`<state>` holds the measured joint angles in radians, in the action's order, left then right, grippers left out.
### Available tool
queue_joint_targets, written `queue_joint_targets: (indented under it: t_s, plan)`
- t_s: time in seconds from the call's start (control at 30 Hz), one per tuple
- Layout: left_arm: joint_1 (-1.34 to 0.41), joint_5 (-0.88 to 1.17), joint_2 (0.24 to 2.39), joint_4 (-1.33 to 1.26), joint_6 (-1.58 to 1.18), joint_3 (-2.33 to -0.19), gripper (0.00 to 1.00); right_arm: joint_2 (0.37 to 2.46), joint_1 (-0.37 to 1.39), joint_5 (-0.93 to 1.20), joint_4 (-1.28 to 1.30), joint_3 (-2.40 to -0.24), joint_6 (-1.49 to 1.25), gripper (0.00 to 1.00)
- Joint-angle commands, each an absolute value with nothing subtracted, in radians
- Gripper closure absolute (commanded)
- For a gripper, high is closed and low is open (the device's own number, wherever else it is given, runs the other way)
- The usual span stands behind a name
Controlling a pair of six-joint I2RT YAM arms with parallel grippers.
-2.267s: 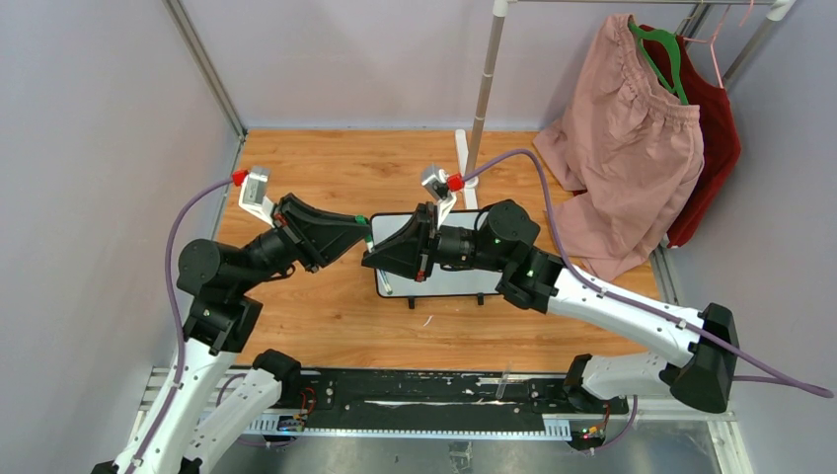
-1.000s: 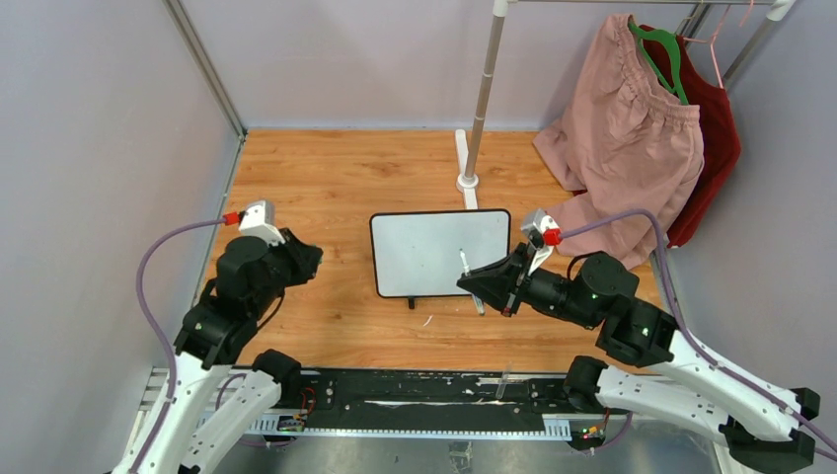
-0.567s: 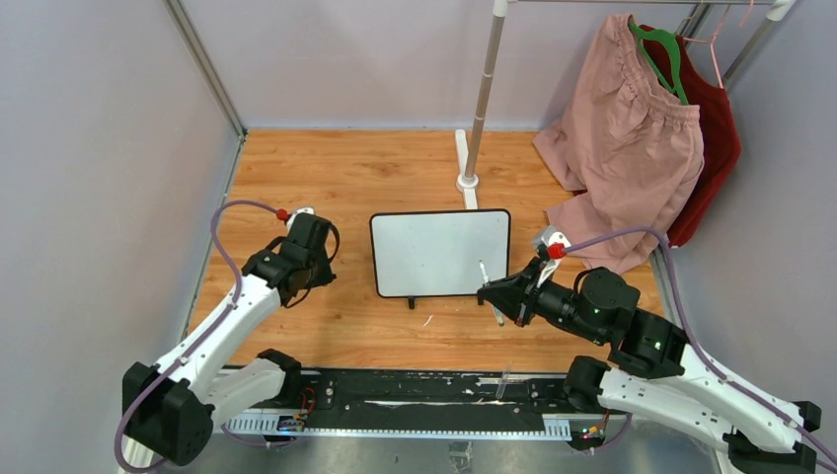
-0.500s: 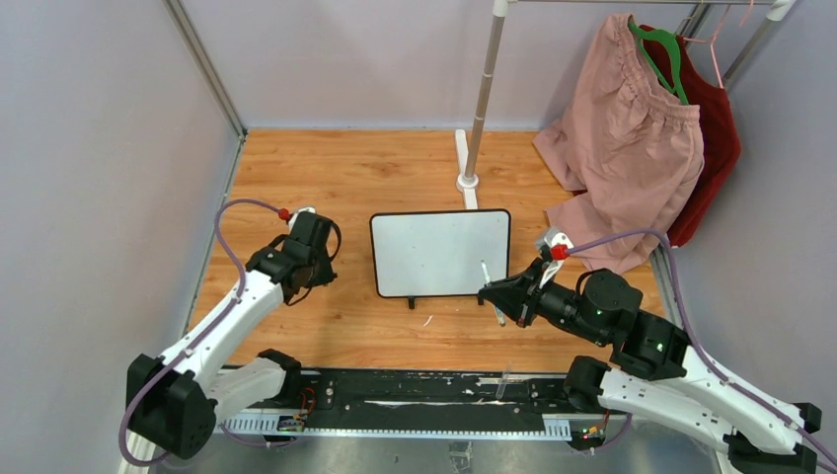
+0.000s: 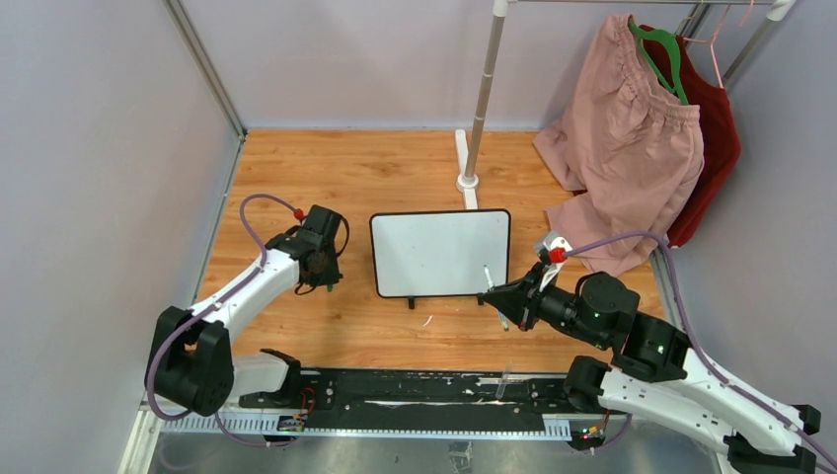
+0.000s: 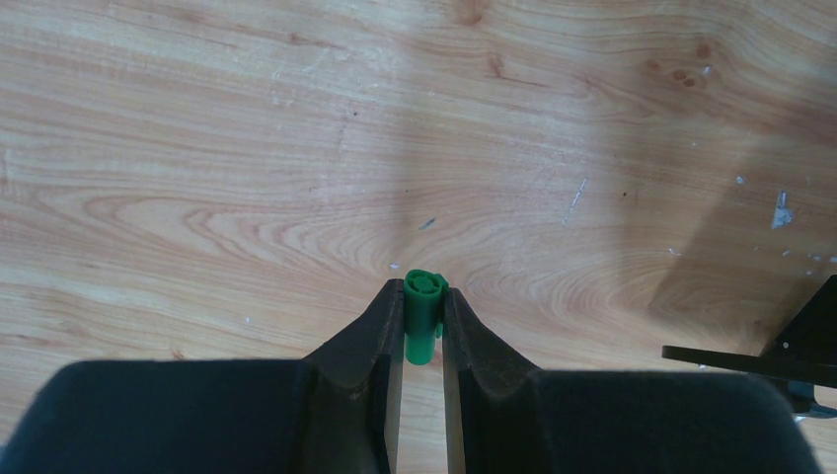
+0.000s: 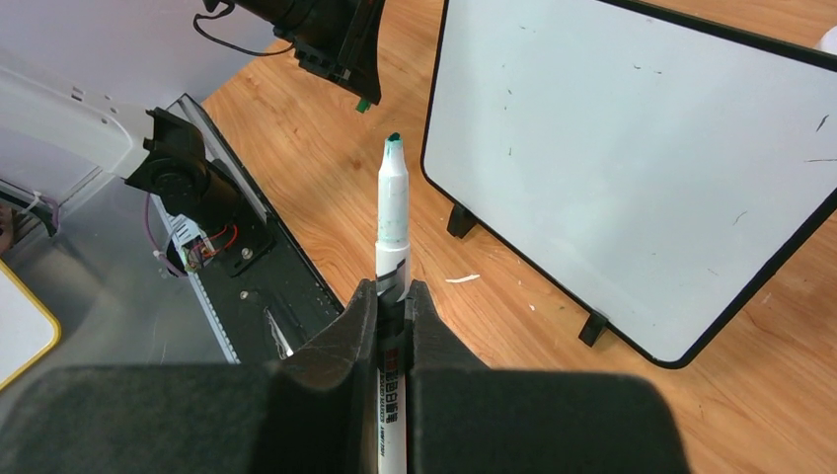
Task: Write a sentence on the whiteboard
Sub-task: Place the pen cap at the center of the board.
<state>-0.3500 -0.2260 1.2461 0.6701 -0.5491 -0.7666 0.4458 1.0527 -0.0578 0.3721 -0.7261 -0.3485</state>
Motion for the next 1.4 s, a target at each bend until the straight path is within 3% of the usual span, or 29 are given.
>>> queue_joint_targets:
  t_s: [0.0, 0.47, 0.77, 1.17, 1.37]
  plan:
    - [-0.345, -0.216, 1.269, 0.640, -0.526, -0.769, 1.00, 0.465, 1.058, -0.067, 0.369, -0.726, -0.362, 1.00]
    - [-0.345, -0.123, 1.406, 0.524, -0.599, -0.703, 0.93, 0.480, 1.058, -0.051, 0.349, -0.722, -0.365, 1.00]
    - [-0.345, -0.123, 1.390, 0.519, -0.598, -0.689, 0.70, 0.476, 1.058, -0.055, 0.353, -0.721, -0.366, 1.00]
    - [-0.345, -0.120, 1.301, 0.596, -0.603, -0.721, 0.55, 0.471, 1.058, -0.061, 0.387, -0.747, -0.361, 1.00]
    - [-0.345, -0.040, 1.015, 0.662, -0.574, -0.831, 0.30, 0.482, 1.058, -0.045, 0.407, -0.784, -0.328, 1.00]
